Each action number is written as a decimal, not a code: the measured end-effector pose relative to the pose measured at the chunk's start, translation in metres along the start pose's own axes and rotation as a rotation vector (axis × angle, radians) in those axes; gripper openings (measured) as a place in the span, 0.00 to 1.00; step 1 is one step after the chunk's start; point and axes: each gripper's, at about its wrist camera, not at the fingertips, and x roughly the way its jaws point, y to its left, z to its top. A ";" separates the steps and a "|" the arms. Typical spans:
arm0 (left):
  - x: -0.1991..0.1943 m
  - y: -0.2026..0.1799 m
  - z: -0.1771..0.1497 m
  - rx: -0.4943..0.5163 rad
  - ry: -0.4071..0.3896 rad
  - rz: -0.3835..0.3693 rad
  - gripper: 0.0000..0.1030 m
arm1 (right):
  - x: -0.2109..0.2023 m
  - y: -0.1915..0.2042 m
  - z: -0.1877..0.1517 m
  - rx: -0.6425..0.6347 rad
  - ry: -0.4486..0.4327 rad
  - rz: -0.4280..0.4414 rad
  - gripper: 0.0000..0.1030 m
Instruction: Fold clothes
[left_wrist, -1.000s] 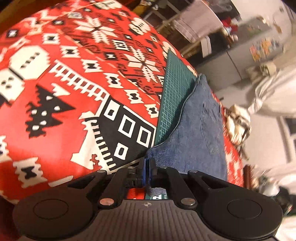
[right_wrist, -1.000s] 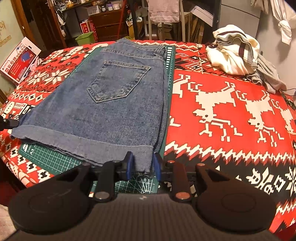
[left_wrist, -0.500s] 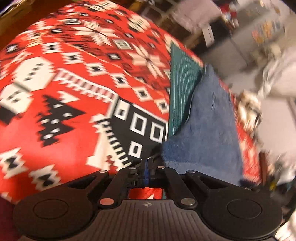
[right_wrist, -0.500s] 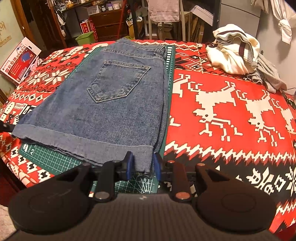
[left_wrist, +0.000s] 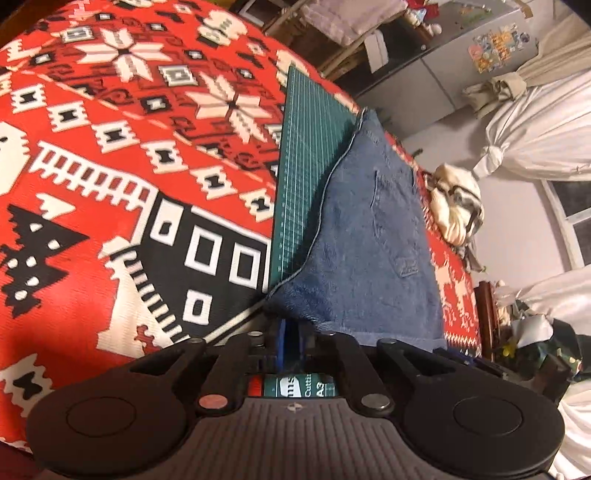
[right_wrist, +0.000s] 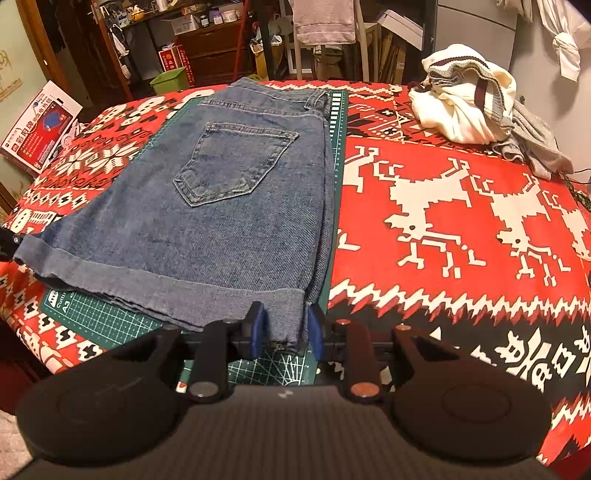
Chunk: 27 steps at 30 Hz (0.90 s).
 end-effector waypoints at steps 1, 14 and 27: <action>0.003 -0.001 0.000 0.003 0.010 0.002 0.05 | 0.000 0.000 0.000 0.001 0.000 0.000 0.28; 0.014 -0.032 -0.005 0.209 -0.045 0.286 0.01 | 0.000 0.000 -0.001 0.004 -0.004 0.000 0.31; -0.005 0.002 0.005 -0.066 -0.023 -0.012 0.03 | 0.000 0.001 -0.001 0.013 -0.001 -0.001 0.33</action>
